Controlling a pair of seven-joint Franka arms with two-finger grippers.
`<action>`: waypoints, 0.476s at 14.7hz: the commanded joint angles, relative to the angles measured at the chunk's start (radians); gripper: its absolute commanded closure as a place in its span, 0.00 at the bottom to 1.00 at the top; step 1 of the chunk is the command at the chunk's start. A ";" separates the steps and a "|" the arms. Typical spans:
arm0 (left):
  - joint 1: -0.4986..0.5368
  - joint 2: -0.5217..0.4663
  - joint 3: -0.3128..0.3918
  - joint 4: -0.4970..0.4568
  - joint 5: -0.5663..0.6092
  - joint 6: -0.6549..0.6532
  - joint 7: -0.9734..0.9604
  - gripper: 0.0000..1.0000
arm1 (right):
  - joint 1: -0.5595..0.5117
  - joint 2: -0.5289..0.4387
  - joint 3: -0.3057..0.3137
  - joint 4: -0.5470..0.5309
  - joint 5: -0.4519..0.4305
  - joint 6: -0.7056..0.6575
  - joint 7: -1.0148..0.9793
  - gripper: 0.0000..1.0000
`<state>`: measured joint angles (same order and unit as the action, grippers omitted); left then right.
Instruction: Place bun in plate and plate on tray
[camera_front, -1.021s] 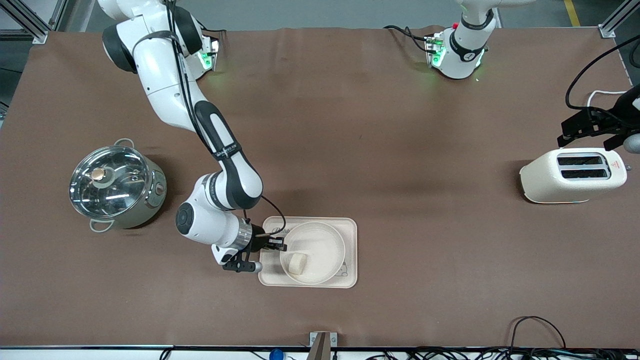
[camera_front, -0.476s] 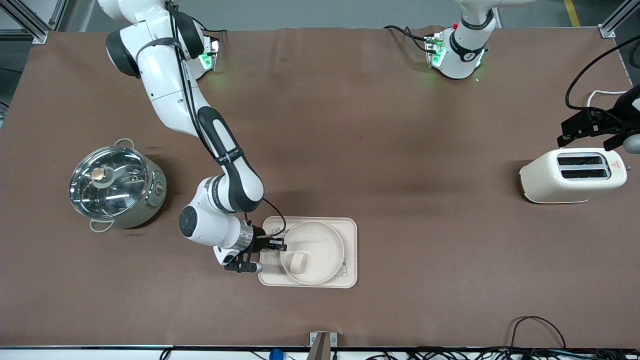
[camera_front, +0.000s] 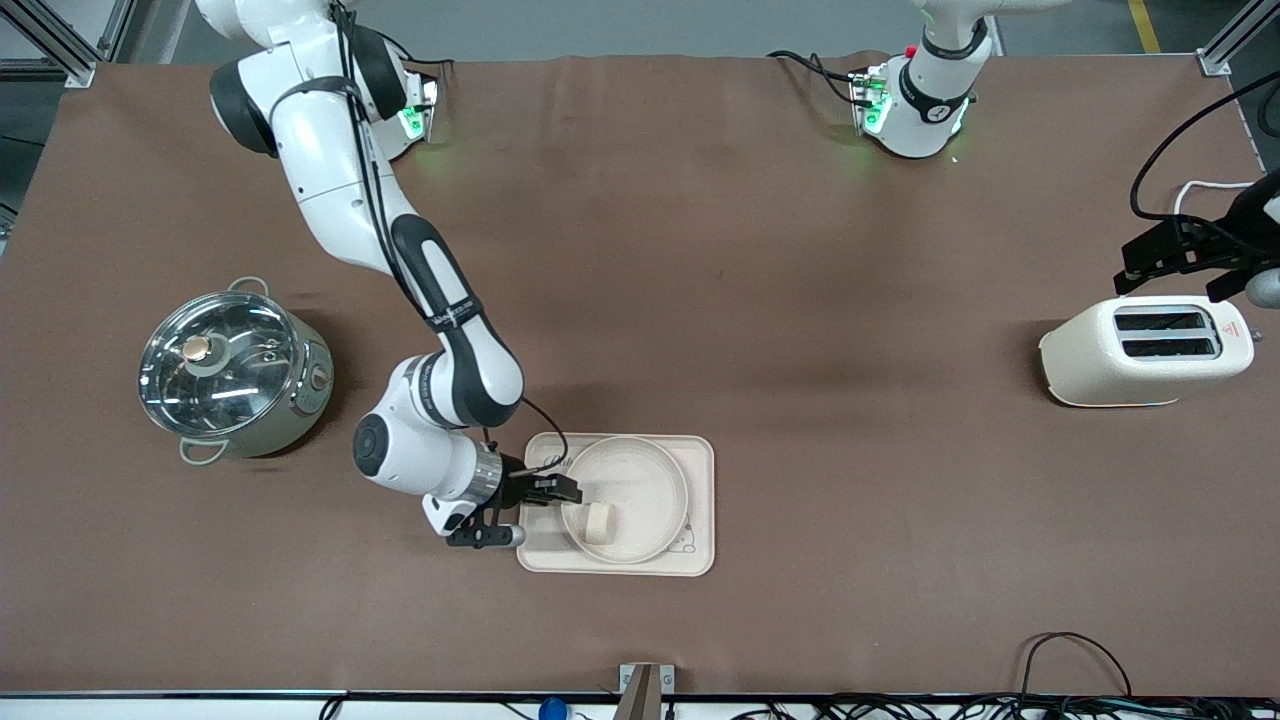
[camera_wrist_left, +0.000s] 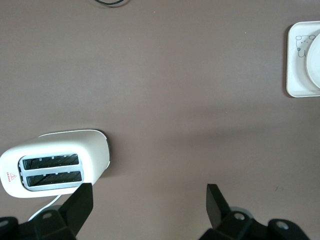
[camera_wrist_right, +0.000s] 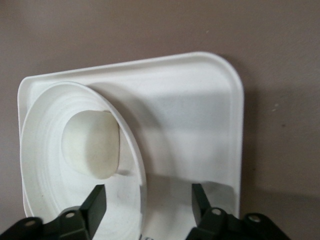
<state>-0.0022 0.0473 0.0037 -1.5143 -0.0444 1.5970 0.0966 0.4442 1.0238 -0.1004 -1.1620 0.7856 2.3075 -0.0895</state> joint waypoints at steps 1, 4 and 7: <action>-0.001 0.008 -0.002 0.022 -0.008 -0.012 0.000 0.00 | -0.045 -0.082 -0.005 -0.027 -0.029 -0.158 -0.039 0.00; -0.001 0.005 -0.002 0.019 -0.011 -0.014 -0.003 0.00 | -0.070 -0.151 -0.021 -0.025 -0.170 -0.317 -0.038 0.00; -0.001 -0.003 -0.004 0.006 -0.011 -0.015 -0.003 0.00 | -0.074 -0.256 -0.083 -0.028 -0.299 -0.526 -0.036 0.00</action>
<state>-0.0025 0.0474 0.0031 -1.5146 -0.0444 1.5958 0.0964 0.3736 0.8617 -0.1539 -1.1456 0.5474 1.8940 -0.1174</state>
